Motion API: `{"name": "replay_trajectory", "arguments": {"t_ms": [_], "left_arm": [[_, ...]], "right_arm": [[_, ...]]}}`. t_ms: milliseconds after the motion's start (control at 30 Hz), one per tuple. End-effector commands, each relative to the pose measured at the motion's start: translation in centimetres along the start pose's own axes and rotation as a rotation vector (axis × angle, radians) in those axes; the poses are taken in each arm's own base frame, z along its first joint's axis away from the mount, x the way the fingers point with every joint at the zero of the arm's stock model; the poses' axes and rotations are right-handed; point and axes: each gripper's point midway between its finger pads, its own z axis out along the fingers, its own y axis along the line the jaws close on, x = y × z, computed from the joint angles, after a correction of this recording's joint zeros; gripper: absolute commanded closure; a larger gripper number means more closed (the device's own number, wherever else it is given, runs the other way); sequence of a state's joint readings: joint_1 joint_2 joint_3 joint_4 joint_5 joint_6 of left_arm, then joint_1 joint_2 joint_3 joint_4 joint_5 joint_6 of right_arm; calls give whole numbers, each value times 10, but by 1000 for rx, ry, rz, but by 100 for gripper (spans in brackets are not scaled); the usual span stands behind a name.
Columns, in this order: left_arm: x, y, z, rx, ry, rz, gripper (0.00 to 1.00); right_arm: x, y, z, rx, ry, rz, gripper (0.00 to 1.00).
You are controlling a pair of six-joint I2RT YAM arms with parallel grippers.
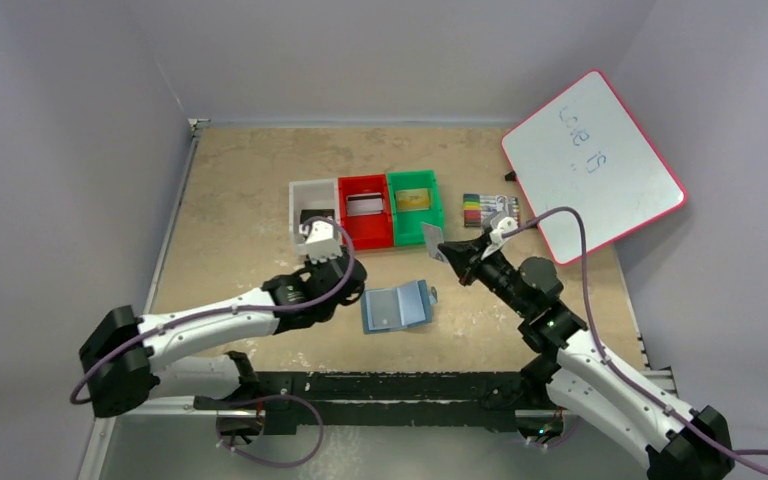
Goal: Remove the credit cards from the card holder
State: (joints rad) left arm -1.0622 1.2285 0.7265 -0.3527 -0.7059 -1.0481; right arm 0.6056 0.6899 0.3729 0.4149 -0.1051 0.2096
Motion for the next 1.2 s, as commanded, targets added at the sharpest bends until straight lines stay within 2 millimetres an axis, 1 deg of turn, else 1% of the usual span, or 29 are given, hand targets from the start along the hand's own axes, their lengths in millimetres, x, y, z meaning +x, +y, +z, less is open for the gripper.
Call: {"name": "replay_trajectory", "arguments": {"t_ms": [0, 67, 167, 200, 267, 333, 367, 400, 433, 467, 533, 600, 667, 700, 800, 867, 933, 967, 1033, 1167], "left_arm": [[-49, 29, -14, -52, -77, 1, 62], [-65, 43, -19, -79, -95, -13, 54], [-85, 63, -25, -144, -121, 1, 40], [-91, 68, -26, -166, -129, 13, 37], [-101, 80, -28, -225, -132, 46, 35], [-108, 92, -26, -273, -114, 76, 34], [-111, 102, -25, -309, -105, 76, 34], [-114, 117, -24, -352, -98, 68, 33], [-117, 134, -23, -391, -90, 47, 33], [-119, 147, -23, -408, -77, 13, 33], [-128, 166, -27, -413, -92, -61, 33], [-139, 179, -37, -445, -143, -109, 32], [-143, 187, -42, -469, -182, -113, 32], [-143, 190, -44, -481, -199, -114, 32], [-143, 195, -48, -513, -191, -105, 32], [-143, 201, -52, -542, -203, -101, 32], [-146, 204, -57, -555, -224, -108, 32], [-148, 204, -59, -555, -232, -115, 32], [-148, 204, -60, -546, -241, -119, 32], [-152, 207, -65, -566, -258, -120, 32]], "right_arm": [[-37, 7, 1, -65, -133, -265, 100], [-40, 5, 6, -61, -118, -308, 100], [-39, 4, 19, -77, -77, -358, 100], [-39, 5, 24, -82, -69, -371, 100], [-40, 6, 32, -101, -46, -408, 100], [-37, 7, 39, -140, -2, -505, 100], [-38, 5, 42, -145, 20, -552, 100], [-39, 0, 45, -128, 45, -591, 100], [-44, -6, 48, -100, 57, -618, 100], [-48, -10, 51, -80, 66, -640, 100], [-55, -12, 55, -70, 66, -682, 100], [-60, -12, 62, -76, 63, -705, 100], [-61, -12, 71, -87, 73, -725, 100], [-57, -13, 78, -92, 91, -732, 100], [-56, -15, 96, -96, 110, -768, 100], [-62, -17, 110, -86, 110, -797, 100], [-60, -15, 123, -104, 127, -827, 100], [-63, -14, 130, -114, 129, -846, 100], [-58, -12, 144, -136, 150, -885, 100], [-36, -8, 174, -182, 218, -947, 100]]}}
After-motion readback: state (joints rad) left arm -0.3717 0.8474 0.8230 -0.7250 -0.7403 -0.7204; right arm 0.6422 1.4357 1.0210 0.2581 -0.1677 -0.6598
